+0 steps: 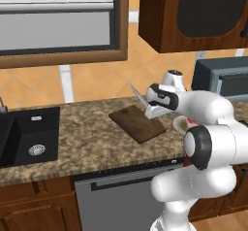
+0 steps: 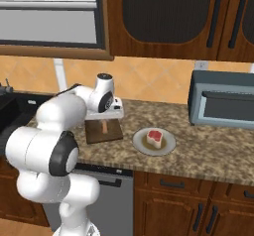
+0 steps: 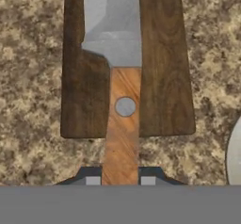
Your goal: Pick up the knife from the drawer and place it on the cutting board. Then place the meat from the plate to the cutting board.
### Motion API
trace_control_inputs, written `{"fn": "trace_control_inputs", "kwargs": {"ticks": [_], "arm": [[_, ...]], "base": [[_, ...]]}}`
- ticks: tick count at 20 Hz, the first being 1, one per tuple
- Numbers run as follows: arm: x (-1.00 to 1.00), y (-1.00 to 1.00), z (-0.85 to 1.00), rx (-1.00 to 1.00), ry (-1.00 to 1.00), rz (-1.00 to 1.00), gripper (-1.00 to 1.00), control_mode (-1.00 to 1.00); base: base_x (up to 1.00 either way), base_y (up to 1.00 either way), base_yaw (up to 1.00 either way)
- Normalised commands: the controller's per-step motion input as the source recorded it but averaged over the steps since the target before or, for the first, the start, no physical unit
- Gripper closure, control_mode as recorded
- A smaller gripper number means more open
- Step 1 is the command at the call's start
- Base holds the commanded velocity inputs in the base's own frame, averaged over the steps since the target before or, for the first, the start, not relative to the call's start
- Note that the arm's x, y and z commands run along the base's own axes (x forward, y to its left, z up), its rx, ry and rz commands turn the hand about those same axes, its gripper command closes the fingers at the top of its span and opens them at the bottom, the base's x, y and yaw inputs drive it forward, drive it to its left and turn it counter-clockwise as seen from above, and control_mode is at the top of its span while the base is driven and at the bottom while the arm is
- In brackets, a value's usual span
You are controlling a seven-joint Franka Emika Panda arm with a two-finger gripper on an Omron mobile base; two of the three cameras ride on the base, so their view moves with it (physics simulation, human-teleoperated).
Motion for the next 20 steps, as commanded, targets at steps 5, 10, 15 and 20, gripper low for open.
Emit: {"fn": "trace_control_inputs", "kwargs": {"ticks": [5,10,15,20], "arm": [[0.36,0.07,-0.52,-0.1,0.14,0.0,1.0,-1.0],[0.25,0.0,-0.65,-0.03,0.08,0.0,1.0,-1.0],[0.17,0.0,-0.45,0.0,0.02,0.0,1.0,-1.0],[0.17,0.0,-0.3,0.0,0.0,0.0,1.0,-1.0]], "base": [[0.0,0.0,0.0],[0.0,0.0,0.0],[0.0,0.0,0.0],[0.0,0.0,0.0]]}}
